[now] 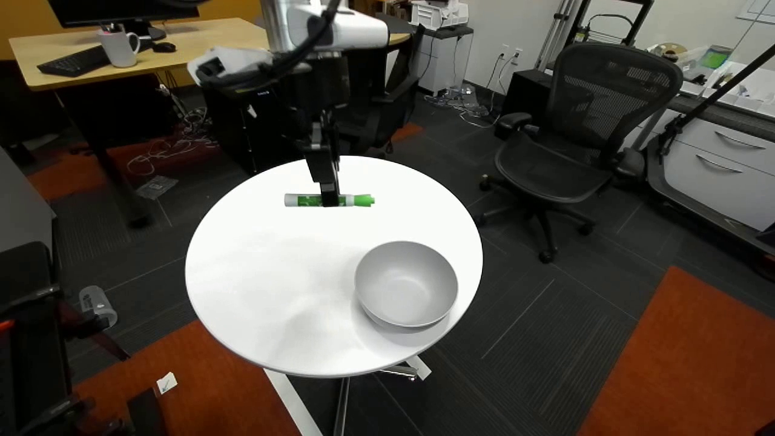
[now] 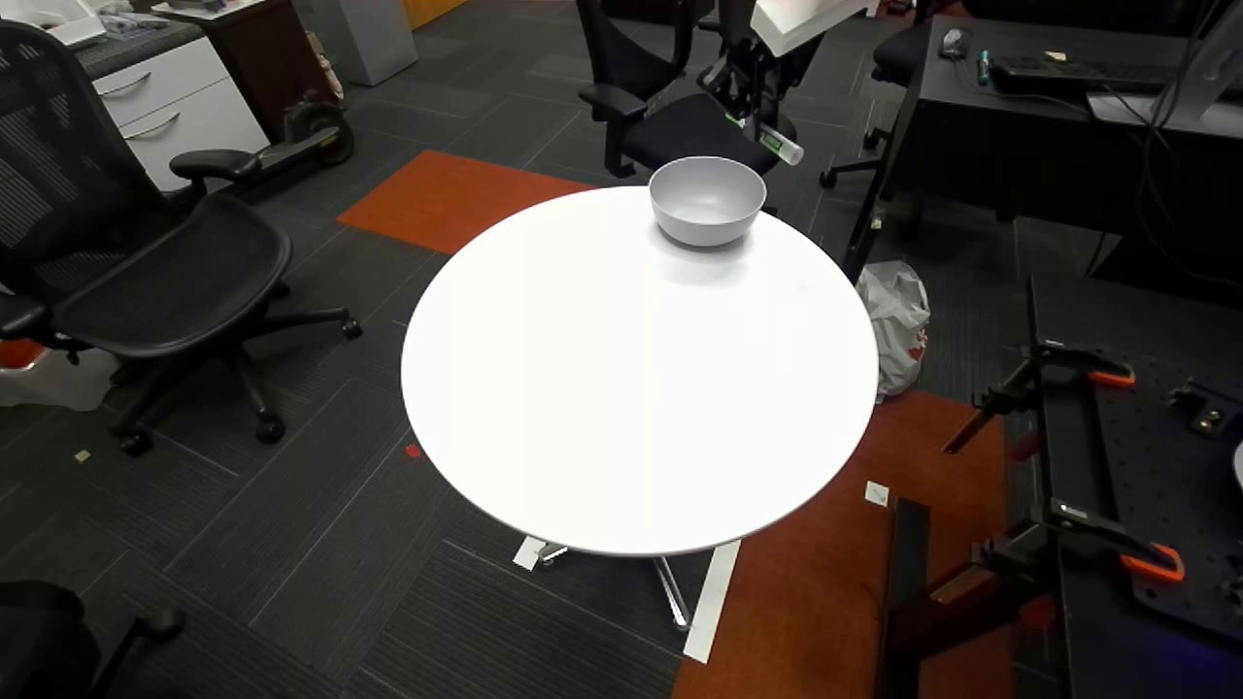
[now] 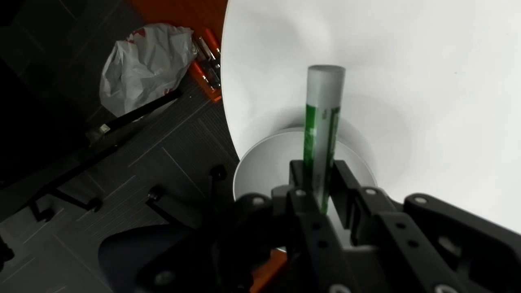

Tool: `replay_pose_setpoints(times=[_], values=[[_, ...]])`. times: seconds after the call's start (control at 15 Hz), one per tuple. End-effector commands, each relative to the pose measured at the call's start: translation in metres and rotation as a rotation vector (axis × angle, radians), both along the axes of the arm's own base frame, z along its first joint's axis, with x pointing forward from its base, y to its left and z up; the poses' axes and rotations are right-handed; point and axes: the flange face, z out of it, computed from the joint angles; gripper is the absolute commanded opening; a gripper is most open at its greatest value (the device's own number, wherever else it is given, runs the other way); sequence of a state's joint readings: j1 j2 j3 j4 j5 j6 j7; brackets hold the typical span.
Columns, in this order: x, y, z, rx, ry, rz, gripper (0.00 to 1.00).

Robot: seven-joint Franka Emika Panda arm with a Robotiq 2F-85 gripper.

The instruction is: Put the green marker inside the grey bowl

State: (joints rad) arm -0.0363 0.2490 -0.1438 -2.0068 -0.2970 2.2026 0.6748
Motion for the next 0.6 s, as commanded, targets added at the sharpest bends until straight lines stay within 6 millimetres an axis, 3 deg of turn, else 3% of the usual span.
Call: replay_pose_setpoints(times=[0.0,0.53], values=[[0.021,-0.018,-0.024,-0.008,-0.004,-0.01,0.05],[0.043,-0.057,-0.065,0.045,-0.071,-0.051,0.05]])
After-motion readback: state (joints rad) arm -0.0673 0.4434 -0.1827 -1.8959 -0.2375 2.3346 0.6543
